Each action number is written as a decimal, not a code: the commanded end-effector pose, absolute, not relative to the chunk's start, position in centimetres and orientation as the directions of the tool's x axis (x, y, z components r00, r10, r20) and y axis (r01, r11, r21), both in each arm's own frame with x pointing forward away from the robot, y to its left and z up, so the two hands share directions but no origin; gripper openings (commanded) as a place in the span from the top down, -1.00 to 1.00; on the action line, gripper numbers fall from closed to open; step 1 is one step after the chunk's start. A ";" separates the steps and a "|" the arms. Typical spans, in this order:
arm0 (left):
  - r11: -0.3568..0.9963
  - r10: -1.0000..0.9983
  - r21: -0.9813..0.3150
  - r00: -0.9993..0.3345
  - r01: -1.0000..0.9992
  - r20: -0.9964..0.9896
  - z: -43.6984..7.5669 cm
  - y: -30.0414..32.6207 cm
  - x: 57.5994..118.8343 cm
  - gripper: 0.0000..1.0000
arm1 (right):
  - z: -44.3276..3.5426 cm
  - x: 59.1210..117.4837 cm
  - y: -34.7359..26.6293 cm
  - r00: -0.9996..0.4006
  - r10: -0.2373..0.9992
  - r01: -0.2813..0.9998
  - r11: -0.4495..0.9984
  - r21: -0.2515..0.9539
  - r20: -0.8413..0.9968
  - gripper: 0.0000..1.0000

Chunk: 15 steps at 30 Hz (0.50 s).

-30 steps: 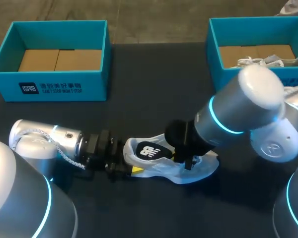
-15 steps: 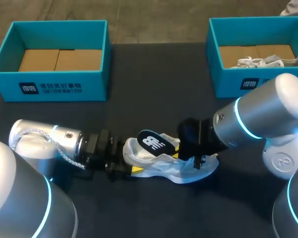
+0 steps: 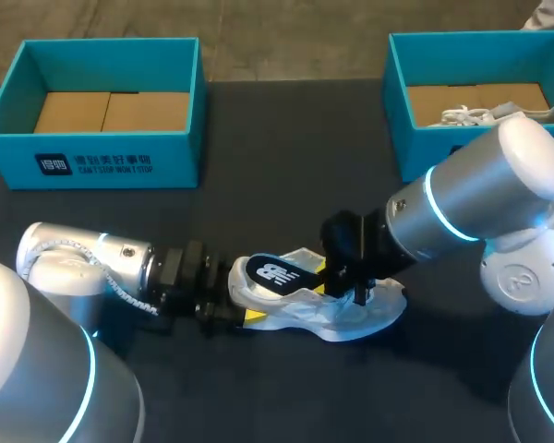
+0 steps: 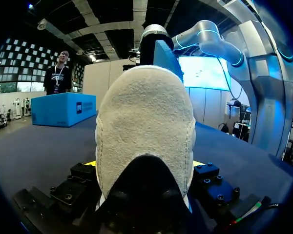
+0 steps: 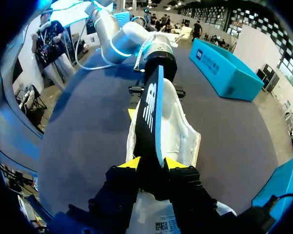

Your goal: Take the shoe out of the shoebox, open the shoe tongue, remove and reinsert the insole, then place the shoe into the shoebox

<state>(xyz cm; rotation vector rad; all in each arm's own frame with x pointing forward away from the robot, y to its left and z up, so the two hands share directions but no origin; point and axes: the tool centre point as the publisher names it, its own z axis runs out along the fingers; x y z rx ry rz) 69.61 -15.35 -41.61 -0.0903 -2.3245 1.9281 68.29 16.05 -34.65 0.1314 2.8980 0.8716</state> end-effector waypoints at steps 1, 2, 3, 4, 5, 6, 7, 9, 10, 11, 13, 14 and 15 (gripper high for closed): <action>0.188 0.121 -0.982 -0.991 -0.032 0.055 -41.9 -15.2 69.8 1.00 | -33.3 68.1 16.7 -0.991 0.104 0.056 0.886 0.460 -0.079 0.44; 0.188 0.121 -0.982 -0.991 -0.032 0.055 -41.9 -15.2 69.8 1.00 | -33.0 68.0 16.7 -0.992 0.098 0.052 0.891 0.450 -0.081 0.42; 0.188 0.121 -0.982 -0.991 -0.032 0.055 -41.9 -15.2 69.8 1.00 | -32.8 68.0 16.8 -0.992 0.094 0.048 0.893 0.448 -0.081 0.40; 0.188 0.121 -0.982 -0.991 -0.032 0.055 -41.9 -15.2 69.8 1.00 | -32.5 67.9 16.8 -0.993 0.088 0.044 0.898 0.438 -0.083 0.38; 0.188 0.121 -0.982 -0.991 -0.032 0.055 -41.9 -15.2 69.8 1.00 | -32.2 67.8 16.9 -0.994 0.081 0.041 0.904 0.426 -0.076 0.37; 0.188 0.121 -0.982 -0.991 -0.032 0.055 -41.9 -15.2 69.8 1.00 | -32.0 67.8 17.0 -0.995 0.072 0.035 0.906 0.421 -0.073 0.37; 0.188 0.121 -0.982 -0.991 -0.032 0.055 -41.9 -15.2 69.8 1.00 | -31.8 67.8 17.0 -0.996 0.063 0.030 0.910 0.413 -0.067 0.36; 0.188 0.121 -0.982 -0.991 -0.032 0.055 -41.9 -15.2 69.8 1.00 | -31.5 67.9 17.2 -0.998 0.044 0.021 0.917 0.399 -0.050 0.35; 0.188 0.121 -0.982 -0.991 -0.032 0.055 -41.9 -15.2 69.8 1.00 | -31.4 67.9 17.2 -0.998 0.040 0.017 0.917 0.399 -0.049 0.33; 0.188 0.121 -0.982 -0.991 -0.032 0.055 -41.9 -15.2 69.8 1.00 | -31.3 67.9 17.1 -0.998 0.035 0.014 0.919 0.394 -0.045 0.32; 0.188 0.121 -0.982 -0.991 -0.032 0.055 -41.9 -15.2 69.8 1.00 | -31.1 67.9 17.1 -0.999 0.032 0.016 0.923 0.383 -0.036 0.30; 0.188 0.121 -0.982 -0.991 -0.032 0.055 -41.9 -15.2 69.8 1.00 | -31.1 68.0 17.1 -0.999 0.032 0.017 0.924 0.382 -0.034 0.29; 0.188 0.121 -0.982 -0.991 -0.032 0.055 -41.9 -15.2 69.8 1.00 | -31.0 68.0 17.0 -0.999 0.033 0.018 0.924 0.381 -0.032 0.29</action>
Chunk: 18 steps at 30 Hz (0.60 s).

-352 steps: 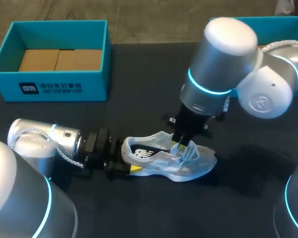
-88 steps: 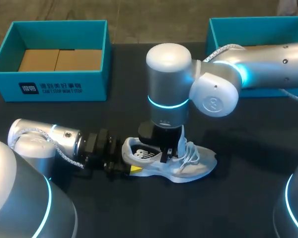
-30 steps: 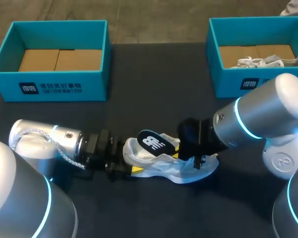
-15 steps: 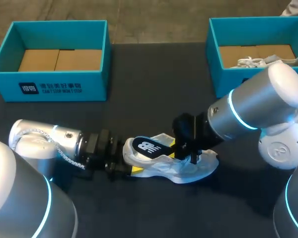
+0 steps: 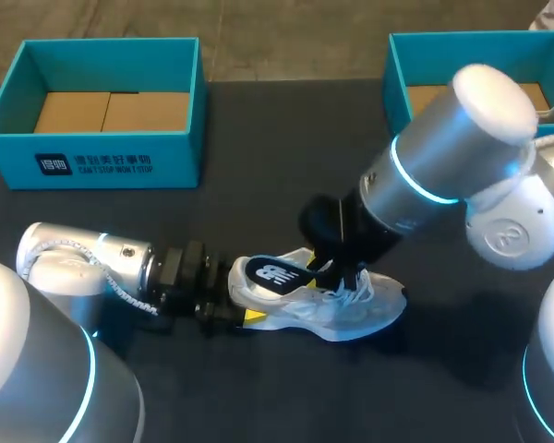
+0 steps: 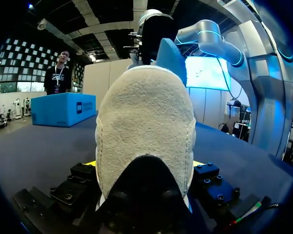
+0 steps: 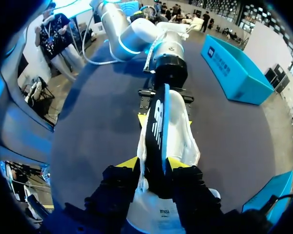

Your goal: Take the shoe out of the shoebox, open the shoe tongue, remove and reinsert the insole, then place the shoe into the shoebox

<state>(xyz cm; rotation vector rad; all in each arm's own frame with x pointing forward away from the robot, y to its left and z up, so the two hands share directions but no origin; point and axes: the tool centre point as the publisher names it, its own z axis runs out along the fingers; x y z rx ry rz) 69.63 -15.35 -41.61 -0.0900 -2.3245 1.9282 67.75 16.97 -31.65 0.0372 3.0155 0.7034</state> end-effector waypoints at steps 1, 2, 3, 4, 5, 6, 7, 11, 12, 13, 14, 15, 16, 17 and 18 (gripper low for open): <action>0.188 0.121 -0.982 -0.991 -0.032 0.055 -41.9 -15.2 69.8 1.00 | -30.9 68.0 17.0 -0.999 0.036 0.021 0.926 0.377 -0.031 0.28; 0.188 0.121 -0.982 -0.991 -0.032 0.055 -41.9 -15.2 69.8 1.00 | -30.8 68.0 16.9 -0.999 0.036 0.022 0.926 0.377 -0.031 0.28; 0.188 0.121 -0.982 -0.991 -0.032 0.055 -41.9 -15.2 69.8 1.00 | -30.7 68.0 16.9 -0.999 0.037 0.022 0.926 0.377 -0.033 0.29; 0.188 0.121 -0.982 -0.991 -0.032 0.055 -41.9 -15.2 69.8 1.00 | -30.6 68.1 16.9 -0.999 0.038 0.023 0.926 0.377 -0.034 0.29; 0.188 0.121 -0.982 -0.991 -0.032 0.055 -41.9 -15.2 69.8 1.00 | -30.5 68.1 16.9 -0.999 0.038 0.023 0.926 0.376 -0.034 0.29; 0.188 0.121 -0.982 -0.991 -0.032 0.055 -41.9 -15.2 69.8 1.00 | -30.4 68.2 16.9 -0.999 0.039 0.022 0.926 0.376 -0.035 0.28; 0.188 0.121 -0.982 -0.991 -0.032 0.055 -41.9 -15.2 69.8 1.00 | -30.3 68.3 16.9 -0.999 0.036 0.020 0.925 0.379 -0.035 0.27; 0.188 0.121 -0.982 -0.991 -0.032 0.055 -41.9 -15.2 69.8 1.00 | -30.3 68.9 17.4 -1.000 0.016 0.010 0.923 0.385 -0.011 0.26; 0.188 0.121 -0.982 -0.991 -0.032 0.055 -41.9 -15.2 69.8 1.00 | -30.4 69.0 17.5 -1.000 0.007 0.004 0.920 0.393 -0.005 0.25; 0.188 0.121 -0.982 -0.991 -0.032 0.055 -41.9 -15.2 69.8 1.00 | -30.5 69.2 17.7 -1.000 -0.002 -0.004 0.917 0.398 -0.005 0.25; 0.188 0.121 -0.982 -0.991 -0.032 0.055 -41.9 -15.2 69.8 1.00 | -30.5 69.4 17.8 -1.000 -0.005 -0.004 0.917 0.398 0.001 0.25; 0.188 0.121 -0.982 -0.991 -0.032 0.055 -41.9 -15.2 69.8 1.00 | -30.5 69.5 18.0 -1.000 -0.009 -0.005 0.917 0.398 0.008 0.25; 0.188 0.121 -0.982 -0.991 -0.032 0.055 -41.9 -15.2 69.8 1.00 | -30.5 69.7 18.2 -1.000 -0.015 -0.008 0.917 0.399 0.013 0.23; 0.188 0.121 -0.982 -0.991 -0.032 0.055 -41.9 -15.2 69.8 1.00 | -30.5 69.8 18.4 -1.000 -0.021 -0.012 0.918 0.395 0.019 0.22; 0.188 0.121 -0.982 -0.991 -0.032 0.055 -41.9 -15.2 69.8 1.00 | -30.5 70.0 18.6 -0.999 -0.027 -0.015 0.919 0.394 0.025 0.22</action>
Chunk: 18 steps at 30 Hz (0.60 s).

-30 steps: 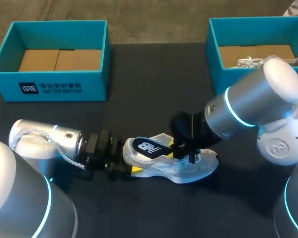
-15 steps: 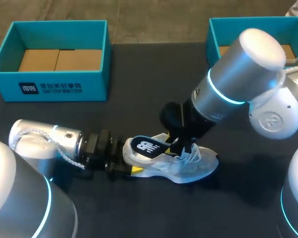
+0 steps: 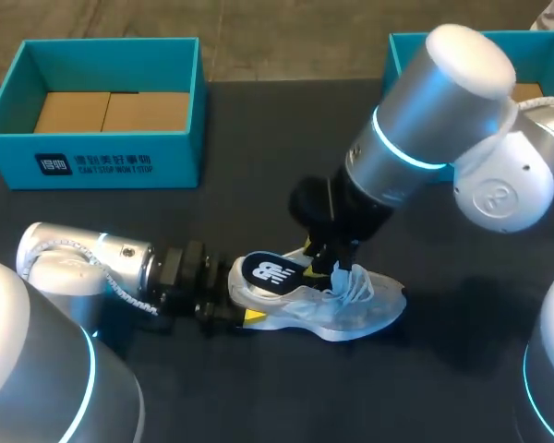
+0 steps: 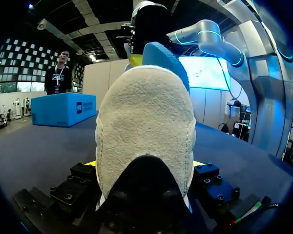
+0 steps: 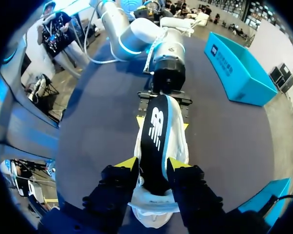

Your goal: Take the shoe out of the shoebox, open the shoe tongue, remove and reinsert the insole, then place the shoe into the shoebox

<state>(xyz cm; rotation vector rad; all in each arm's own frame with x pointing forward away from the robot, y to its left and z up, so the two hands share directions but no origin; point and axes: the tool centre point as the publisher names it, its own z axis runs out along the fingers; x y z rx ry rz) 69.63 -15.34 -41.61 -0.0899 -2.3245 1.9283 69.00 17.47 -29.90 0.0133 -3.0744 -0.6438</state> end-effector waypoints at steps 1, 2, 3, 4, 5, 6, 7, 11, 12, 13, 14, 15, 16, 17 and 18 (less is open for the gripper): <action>0.188 0.121 -0.982 -0.991 -0.032 0.055 -41.9 -15.2 69.8 1.00 | -30.5 70.1 18.8 -0.999 -0.029 -0.016 0.919 0.393 0.028 0.23; 0.188 0.121 -0.982 -0.991 -0.032 0.055 -41.9 -15.2 69.8 1.00 | -30.6 70.1 18.9 -0.999 -0.033 -0.017 0.919 0.393 0.034 0.23; 0.188 0.121 -0.982 -0.991 -0.032 0.055 -41.9 -15.2 69.8 1.00 | -30.6 70.2 19.1 -0.998 -0.037 -0.018 0.920 0.391 0.041 0.24; 0.188 0.121 -0.982 -0.991 -0.032 0.055 -41.9 -15.2 69.8 1.00 | -30.7 70.2 19.3 -0.998 -0.039 -0.018 0.919 0.393 0.046 0.25; 0.188 0.121 -0.982 -0.991 -0.032 0.055 -41.9 -15.2 69.8 1.00 | -30.7 70.3 19.4 -0.998 -0.040 -0.015 0.920 0.392 0.056 0.25; 0.188 0.121 -0.982 -0.991 -0.032 0.055 -41.9 -15.2 69.8 1.00 | -30.8 70.3 19.6 -0.997 -0.042 -0.014 0.921 0.390 0.062 0.25; 0.188 0.121 -0.982 -0.991 -0.032 0.055 -41.9 -15.2 69.8 1.00 | -30.8 70.3 19.9 -0.997 -0.043 -0.013 0.922 0.388 0.068 0.24; 0.188 0.121 -0.982 -0.991 -0.032 0.055 -41.9 -15.2 69.8 1.00 | -31.0 70.2 20.7 -0.993 -0.056 -0.013 0.929 0.371 0.105 0.23; 0.188 0.121 -0.982 -0.991 -0.032 0.055 -41.9 -15.2 69.8 1.00 | -31.0 70.3 20.8 -0.993 -0.058 -0.014 0.929 0.370 0.107 0.21; 0.188 0.121 -0.982 -0.991 -0.032 0.055 -41.9 -15.2 69.8 1.00 | -30.9 70.3 21.0 -0.992 -0.060 -0.014 0.931 0.365 0.115 0.16; 0.188 0.121 -0.982 -0.991 -0.032 0.055 -41.9 -15.2 69.8 1.00 | -30.9 70.3 21.1 -0.991 -0.061 -0.012 0.932 0.363 0.123 0.15; 0.188 0.121 -0.982 -0.991 -0.032 0.055 -41.9 -15.2 69.8 1.00 | -30.9 70.4 21.1 -0.990 -0.062 -0.012 0.932 0.362 0.127 0.16; 0.188 0.121 -0.982 -0.991 -0.032 0.055 -41.9 -15.2 69.8 1.00 | -30.9 70.4 21.1 -0.989 -0.062 -0.010 0.933 0.361 0.135 0.20; 0.188 0.121 -0.982 -0.991 -0.032 0.055 -41.9 -15.2 69.8 1.00 | -30.9 70.5 21.1 -0.988 -0.063 -0.008 0.933 0.361 0.141 0.22; 0.188 0.121 -0.982 -0.991 -0.032 0.055 -41.9 -15.2 69.8 1.00 | -30.9 70.6 21.1 -0.987 -0.066 -0.008 0.931 0.364 0.148 0.25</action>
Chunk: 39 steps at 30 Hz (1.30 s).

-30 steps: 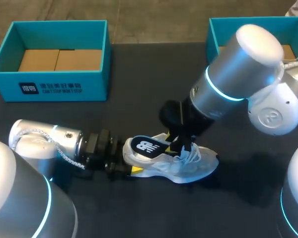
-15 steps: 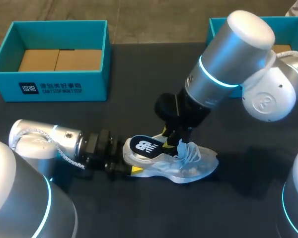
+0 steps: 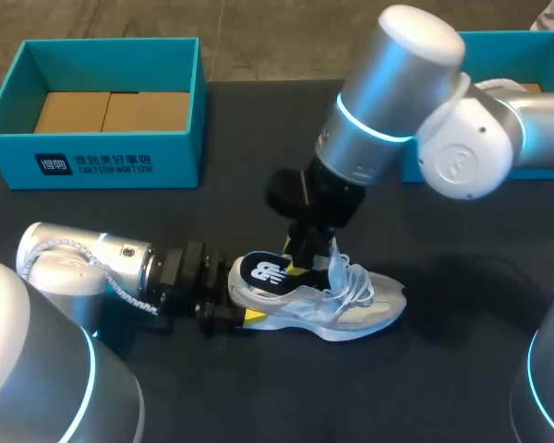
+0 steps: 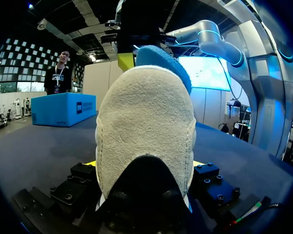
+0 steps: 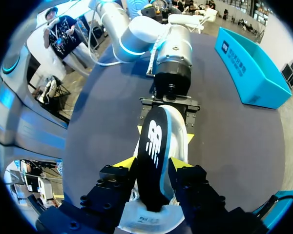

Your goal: Take the shoe out of the shoebox, open the shoe tongue, remove and reinsert the insole, then place the shoe into the shoebox

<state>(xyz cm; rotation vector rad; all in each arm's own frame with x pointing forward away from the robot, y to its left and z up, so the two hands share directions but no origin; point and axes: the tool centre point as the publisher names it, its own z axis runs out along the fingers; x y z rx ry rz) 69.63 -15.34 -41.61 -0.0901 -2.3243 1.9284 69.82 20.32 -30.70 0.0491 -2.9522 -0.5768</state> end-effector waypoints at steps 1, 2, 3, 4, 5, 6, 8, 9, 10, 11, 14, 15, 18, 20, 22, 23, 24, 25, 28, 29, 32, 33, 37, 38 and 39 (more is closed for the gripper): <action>0.188 0.121 -0.982 -0.991 -0.032 0.055 -41.9 -15.2 69.8 1.00 | -30.9 70.7 21.2 -0.985 -0.066 -0.004 0.931 0.364 0.160 0.27; 0.188 0.121 -0.982 -0.991 -0.032 0.055 -41.9 -15.2 69.8 1.00 | -30.9 70.7 21.2 -0.985 -0.067 -0.004 0.931 0.365 0.162 0.30; 0.188 0.121 -0.982 -0.991 -0.032 0.055 -41.9 -15.2 69.8 1.00 | -31.0 70.8 21.3 -0.983 -0.072 -0.004 0.928 0.372 0.170 0.30; 0.188 0.121 -0.982 -0.991 -0.032 0.055 -41.9 -15.2 69.8 1.00 | -31.2 70.9 21.4 -0.981 -0.074 -0.003 0.928 0.373 0.177 0.31; 0.188 0.121 -0.982 -0.991 -0.032 0.055 -41.9 -15.2 69.8 1.00 | -31.3 71.0 21.4 -0.980 -0.077 -0.003 0.927 0.375 0.183 0.30; 0.188 0.121 -0.982 -0.991 -0.032 0.055 -41.9 -15.2 69.8 1.00 | -31.5 71.2 21.5 -0.977 -0.087 -0.004 0.922 0.388 0.196 0.30; 0.188 0.121 -0.982 -0.991 -0.032 0.055 -41.9 -15.2 69.8 1.00 | -31.7 71.4 21.6 -0.972 -0.093 -0.001 0.921 0.390 0.217 0.30; 0.188 0.121 -0.982 -0.991 -0.032 0.055 -41.9 -15.2 69.8 1.00 | -31.8 71.5 21.6 -0.969 -0.100 -0.004 0.919 0.394 0.224 0.30; 0.188 0.121 -0.982 -0.991 -0.032 0.055 -41.9 -15.2 69.8 1.00 | -31.9 71.6 21.7 -0.965 -0.104 -0.001 0.920 0.393 0.240 0.31; 0.188 0.121 -0.982 -0.991 -0.032 0.055 -41.9 -15.2 69.8 1.00 | -32.0 71.7 21.7 -0.962 -0.111 -0.002 0.917 0.398 0.250 0.33; 0.188 0.121 -0.982 -0.991 -0.032 0.055 -41.9 -15.2 69.8 1.00 | -32.1 71.9 21.8 -0.956 -0.121 -0.004 0.917 0.400 0.268 0.39; 0.188 0.121 -0.982 -0.991 -0.032 0.055 -41.9 -15.2 69.8 1.00 | -32.1 71.9 21.8 -0.955 -0.122 -0.004 0.916 0.400 0.270 0.39; 0.188 0.121 -0.982 -0.991 -0.032 0.055 -41.9 -15.2 69.8 1.00 | -32.3 72.0 21.8 -0.949 -0.124 0.002 0.917 0.399 0.290 0.37; 0.188 0.121 -0.982 -0.991 -0.032 0.055 -41.9 -15.2 69.8 1.00 | -32.4 72.1 21.8 -0.945 -0.126 0.006 0.917 0.399 0.302 0.38; 0.188 0.121 -0.982 -0.991 -0.032 0.055 -41.9 -15.2 69.8 1.00 | -32.6 72.1 21.7 -0.940 -0.137 0.001 0.915 0.403 0.312 0.41; 0.188 0.121 -0.982 -0.991 -0.032 0.055 -41.9 -15.2 69.8 1.00 | -32.7 72.1 21.7 -0.939 -0.139 0.000 0.915 0.403 0.316 0.41; 0.188 0.121 -0.982 -0.991 -0.032 0.055 -41.9 -15.2 69.8 1.00 | -32.8 72.0 21.7 -0.935 -0.150 -0.005 0.913 0.408 0.323 0.41; 0.188 0.121 -0.982 -0.991 -0.032 0.055 -41.9 -15.2 69.8 1.00 | -32.9 72.0 21.6 -0.932 -0.155 -0.007 0.911 0.413 0.327 0.43; 0.188 0.121 -0.982 -0.991 -0.032 0.055 -41.9 -15.2 69.8 1.00 | -33.2 71.7 21.4 -0.926 -0.159 -0.005 0.912 0.411 0.342 0.49; 0.188 0.121 -0.982 -0.991 -0.032 0.055 -41.9 -15.2 69.8 1.00 | -33.3 71.7 21.3 -0.925 -0.161 -0.005 0.912 0.411 0.345 0.54; 0.188 0.121 -0.982 -0.991 -0.032 0.055 -41.9 -15.2 69.8 1.00 | -33.6 71.5 21.1 -0.920 -0.166 -0.001 0.907 0.421 0.355 0.90; 0.188 0.121 -0.982 -0.991 -0.032 0.055 -41.9 -15.2 69.8 1.00 | -33.6 71.5 21.0 -0.920 -0.165 0.000 0.907 0.422 0.356 1.00; 0.188 0.121 -0.982 -0.991 -0.032 0.055 -41.9 -15.2 69.8 1.00 | -33.6 71.4 20.9 -0.918 -0.176 -0.002 0.898 0.440 0.355 1.00; 0.188 0.121 -0.982 -0.991 -0.032 0.055 -41.9 -15.2 69.8 1.00 | -33.6 71.4 20.9 -0.918 -0.179 -0.003 0.895 0.446 0.354 1.00; 0.188 0.121 -0.982 -0.991 -0.032 0.055 -41.9 -15.2 69.8 1.00 | -33.6 71.4 20.9 -0.918 -0.184 -0.006 0.893 0.451 0.352 1.00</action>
